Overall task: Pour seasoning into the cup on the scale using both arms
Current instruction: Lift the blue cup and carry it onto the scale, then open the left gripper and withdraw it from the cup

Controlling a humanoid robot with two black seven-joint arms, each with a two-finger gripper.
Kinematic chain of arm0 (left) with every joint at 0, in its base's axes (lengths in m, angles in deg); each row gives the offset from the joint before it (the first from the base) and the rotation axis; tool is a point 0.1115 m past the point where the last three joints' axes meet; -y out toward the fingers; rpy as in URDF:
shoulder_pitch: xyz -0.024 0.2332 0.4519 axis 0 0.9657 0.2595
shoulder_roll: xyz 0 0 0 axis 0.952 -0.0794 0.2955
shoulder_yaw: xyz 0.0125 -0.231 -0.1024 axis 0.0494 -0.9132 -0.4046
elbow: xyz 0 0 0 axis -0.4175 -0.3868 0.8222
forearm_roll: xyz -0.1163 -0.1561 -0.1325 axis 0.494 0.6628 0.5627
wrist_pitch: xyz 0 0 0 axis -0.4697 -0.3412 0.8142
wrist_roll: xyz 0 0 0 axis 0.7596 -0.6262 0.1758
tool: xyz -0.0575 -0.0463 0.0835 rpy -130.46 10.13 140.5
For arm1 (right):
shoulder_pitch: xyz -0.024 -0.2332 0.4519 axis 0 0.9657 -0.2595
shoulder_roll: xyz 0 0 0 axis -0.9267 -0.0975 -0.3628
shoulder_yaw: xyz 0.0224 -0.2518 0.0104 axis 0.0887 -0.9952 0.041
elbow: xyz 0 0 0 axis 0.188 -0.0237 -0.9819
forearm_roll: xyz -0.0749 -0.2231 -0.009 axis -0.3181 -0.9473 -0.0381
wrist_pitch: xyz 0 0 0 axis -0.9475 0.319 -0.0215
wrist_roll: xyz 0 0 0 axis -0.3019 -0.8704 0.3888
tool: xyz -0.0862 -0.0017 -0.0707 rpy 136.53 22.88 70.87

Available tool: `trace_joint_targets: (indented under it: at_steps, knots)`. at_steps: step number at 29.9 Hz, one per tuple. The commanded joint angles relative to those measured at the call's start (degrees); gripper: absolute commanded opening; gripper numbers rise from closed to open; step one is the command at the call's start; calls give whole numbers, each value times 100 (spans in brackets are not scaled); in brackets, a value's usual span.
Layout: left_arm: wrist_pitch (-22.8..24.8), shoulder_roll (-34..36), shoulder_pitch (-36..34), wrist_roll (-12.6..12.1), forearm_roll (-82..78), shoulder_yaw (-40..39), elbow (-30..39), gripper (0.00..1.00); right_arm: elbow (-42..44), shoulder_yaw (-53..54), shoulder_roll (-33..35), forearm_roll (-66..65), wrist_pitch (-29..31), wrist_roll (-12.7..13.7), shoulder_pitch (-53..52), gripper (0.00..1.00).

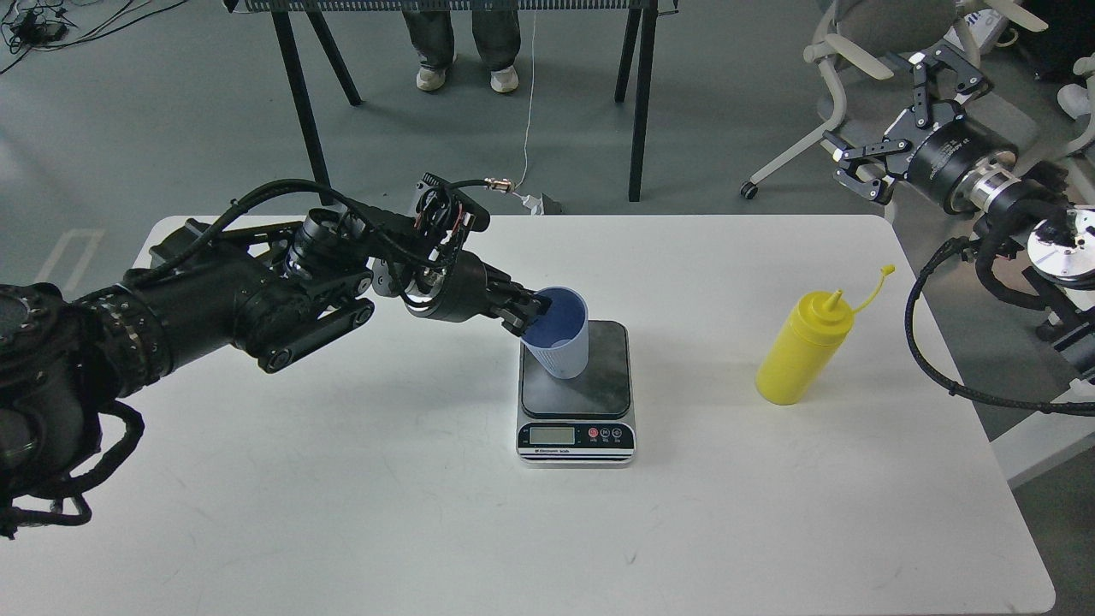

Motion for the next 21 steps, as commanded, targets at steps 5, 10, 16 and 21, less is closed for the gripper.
trace_joint_targets:
  at_steps: [5, 10, 16, 21]
  knots:
    - [0, 10, -17, 0, 26, -9, 0, 13, 0, 8, -2, 0, 0, 0, 8, 99]
    - [0, 19, -25, 0, 35, -9, 0, 23, 0, 8, -2, 0, 0, 0, 26, 99]
    - [9, 28, -25, 0, 26, 0, 0, 24, 0, 17, -2, 0, 0, 0, 52, 99]
    - [9, 54, -25, 0, 53, -9, 17, 30, 0, 17, -2, 0, 0, 0, 52, 99]
